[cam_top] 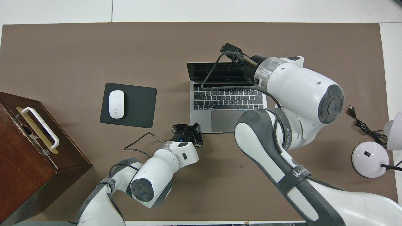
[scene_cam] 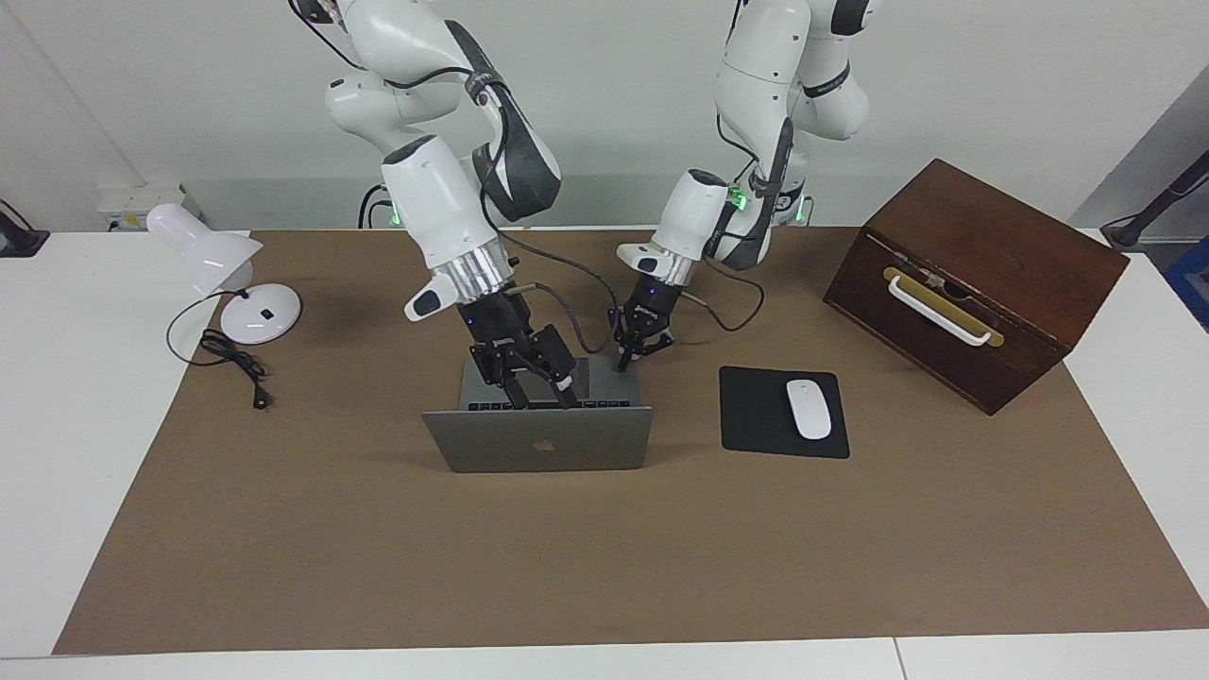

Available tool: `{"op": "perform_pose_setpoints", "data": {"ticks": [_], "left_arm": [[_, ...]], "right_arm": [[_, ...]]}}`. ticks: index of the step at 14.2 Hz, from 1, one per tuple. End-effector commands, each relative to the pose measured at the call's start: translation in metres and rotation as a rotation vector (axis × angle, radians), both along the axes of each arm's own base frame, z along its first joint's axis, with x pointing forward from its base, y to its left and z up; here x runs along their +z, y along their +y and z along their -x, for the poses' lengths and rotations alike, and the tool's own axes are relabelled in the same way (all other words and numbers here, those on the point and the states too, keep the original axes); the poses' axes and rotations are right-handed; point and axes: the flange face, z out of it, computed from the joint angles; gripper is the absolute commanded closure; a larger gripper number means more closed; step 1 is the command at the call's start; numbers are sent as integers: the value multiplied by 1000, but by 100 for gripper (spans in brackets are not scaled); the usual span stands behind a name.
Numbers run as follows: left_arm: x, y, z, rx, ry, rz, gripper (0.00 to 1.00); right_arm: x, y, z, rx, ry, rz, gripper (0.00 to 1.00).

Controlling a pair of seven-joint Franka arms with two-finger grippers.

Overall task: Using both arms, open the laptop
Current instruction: 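Push the lid farther from the robot with the right gripper until upright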

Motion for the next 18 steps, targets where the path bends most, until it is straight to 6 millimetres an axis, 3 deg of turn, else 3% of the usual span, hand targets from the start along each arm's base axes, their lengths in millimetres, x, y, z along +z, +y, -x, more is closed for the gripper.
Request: {"op": "perform_pose_setpoints", "data": {"ticks": [1,9,14,16,18], "left_arm": [[-22,-4,-8,-4,4,-22,100],[-26,-5,-8,-5,8,-24,100],[-26,-6,-8,-3,9,-23,100],[-25,-5,-9,4,11,-19,100],[-24,-6,-11,16,13,-9,100]], "right_arm": [[-1,-7,-14,21,-9,12,0],[7,-5,-22,27,-9,3,0],[27,15,-17,42,72,-43,0],[41,22,-15,45,158,-59,0],[69,39,-10,42,233,-35,0]]}}
